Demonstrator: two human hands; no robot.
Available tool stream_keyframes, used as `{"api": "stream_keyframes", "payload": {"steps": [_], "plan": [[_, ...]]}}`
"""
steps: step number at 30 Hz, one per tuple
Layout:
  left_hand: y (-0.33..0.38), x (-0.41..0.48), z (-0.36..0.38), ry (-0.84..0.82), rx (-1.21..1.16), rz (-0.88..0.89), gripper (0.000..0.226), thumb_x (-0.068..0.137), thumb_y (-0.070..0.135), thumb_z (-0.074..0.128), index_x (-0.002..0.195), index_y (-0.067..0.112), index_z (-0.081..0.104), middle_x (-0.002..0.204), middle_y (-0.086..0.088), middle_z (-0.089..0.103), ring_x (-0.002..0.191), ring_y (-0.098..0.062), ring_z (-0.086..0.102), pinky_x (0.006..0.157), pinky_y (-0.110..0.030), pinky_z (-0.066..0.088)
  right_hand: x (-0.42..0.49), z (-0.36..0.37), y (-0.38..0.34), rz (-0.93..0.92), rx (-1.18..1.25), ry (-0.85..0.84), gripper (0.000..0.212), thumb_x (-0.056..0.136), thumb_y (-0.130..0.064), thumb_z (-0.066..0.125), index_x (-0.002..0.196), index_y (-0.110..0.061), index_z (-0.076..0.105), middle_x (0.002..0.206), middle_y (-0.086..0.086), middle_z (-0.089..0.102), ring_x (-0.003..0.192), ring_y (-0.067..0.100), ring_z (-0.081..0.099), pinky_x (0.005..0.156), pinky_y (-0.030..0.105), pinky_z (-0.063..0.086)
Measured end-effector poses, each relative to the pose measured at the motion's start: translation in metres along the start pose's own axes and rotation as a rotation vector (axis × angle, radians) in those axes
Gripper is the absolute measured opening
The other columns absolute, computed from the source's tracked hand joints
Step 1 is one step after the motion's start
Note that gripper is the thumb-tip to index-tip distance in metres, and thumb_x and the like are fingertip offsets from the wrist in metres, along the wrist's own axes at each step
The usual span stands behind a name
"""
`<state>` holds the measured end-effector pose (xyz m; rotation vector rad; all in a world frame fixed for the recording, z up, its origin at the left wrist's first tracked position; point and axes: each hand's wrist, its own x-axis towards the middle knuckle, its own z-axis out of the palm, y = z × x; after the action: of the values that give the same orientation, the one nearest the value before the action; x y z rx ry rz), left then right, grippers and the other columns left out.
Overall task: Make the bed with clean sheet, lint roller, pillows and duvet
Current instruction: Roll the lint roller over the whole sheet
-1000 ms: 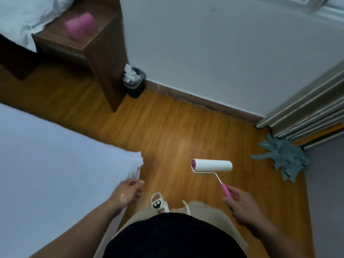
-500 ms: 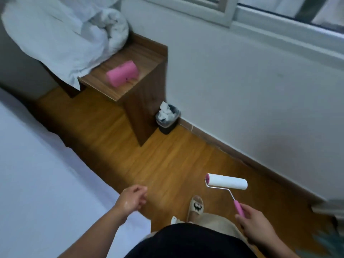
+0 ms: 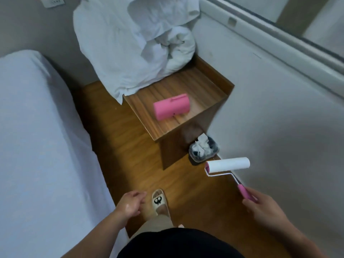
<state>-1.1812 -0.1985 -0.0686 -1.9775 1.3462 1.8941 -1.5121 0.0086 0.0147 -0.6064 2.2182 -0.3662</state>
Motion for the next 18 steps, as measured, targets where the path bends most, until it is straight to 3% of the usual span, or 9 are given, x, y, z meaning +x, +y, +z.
{"api": "stream_keyframes", "payload": {"steps": [2,5,9,12,15,18], "plan": [[0.047,0.019,-0.011,-0.054,0.063,-0.007,0.010,0.100,0.029,0.058,0.101,0.020,0.063,0.111,-0.014,0.067,0.092,-0.026,0.065,0.079,-0.034,0.053,0.021,-0.004,-0.029,0.071,0.014,-0.002,0.036,0.094,-0.021,0.063,0.130,-0.022,0.062,0.097,-0.005,0.067,0.084,0.012,0.064,0.074,0.035,0.052],[0.123,0.051,-0.031,-0.103,0.153,0.090,0.017,0.100,0.031,0.058,0.106,0.017,0.064,0.106,-0.012,0.068,0.087,-0.024,0.065,0.072,-0.032,0.052,0.048,-0.016,-0.069,0.134,-0.008,0.033,0.023,0.088,-0.019,0.068,0.111,-0.022,0.065,0.088,-0.003,0.070,0.078,0.015,0.067,0.074,0.036,0.055],[0.220,0.107,-0.056,0.019,0.210,0.226,0.018,0.098,0.028,0.060,0.100,0.011,0.066,0.100,-0.013,0.070,0.077,-0.022,0.063,0.064,-0.030,0.047,0.080,-0.049,-0.108,0.103,-0.048,0.025,0.028,0.088,-0.020,0.069,0.113,-0.028,0.061,0.093,-0.005,0.070,0.077,0.015,0.067,0.071,0.039,0.057],[0.274,0.140,-0.062,0.092,0.299,0.327,0.029,0.092,0.038,0.067,0.112,0.018,0.063,0.105,-0.005,0.069,0.087,-0.020,0.067,0.081,-0.038,0.057,0.100,-0.085,-0.142,0.007,-0.103,0.002,0.031,0.093,-0.024,0.067,0.117,-0.040,0.054,0.095,-0.008,0.072,0.077,0.011,0.067,0.068,0.034,0.057],[0.303,0.155,-0.050,0.169,0.552,0.440,0.055,0.086,0.046,0.071,0.132,0.025,0.050,0.122,0.003,0.060,0.111,-0.021,0.061,0.094,-0.040,0.054,0.128,-0.126,-0.180,-0.108,-0.216,0.058,0.029,0.096,-0.028,0.064,0.118,-0.046,0.057,0.089,-0.017,0.070,0.072,0.004,0.063,0.059,0.021,0.045],[0.319,0.161,-0.033,0.270,0.660,0.523,0.076,0.079,0.049,0.076,0.143,0.025,0.042,0.135,0.000,0.050,0.126,-0.022,0.048,0.104,-0.043,0.047,0.157,-0.160,-0.221,-0.188,-0.377,0.126,0.018,0.094,-0.028,0.068,0.108,-0.039,0.067,0.081,-0.022,0.063,0.070,-0.001,0.058,0.055,0.015,0.037]]}}
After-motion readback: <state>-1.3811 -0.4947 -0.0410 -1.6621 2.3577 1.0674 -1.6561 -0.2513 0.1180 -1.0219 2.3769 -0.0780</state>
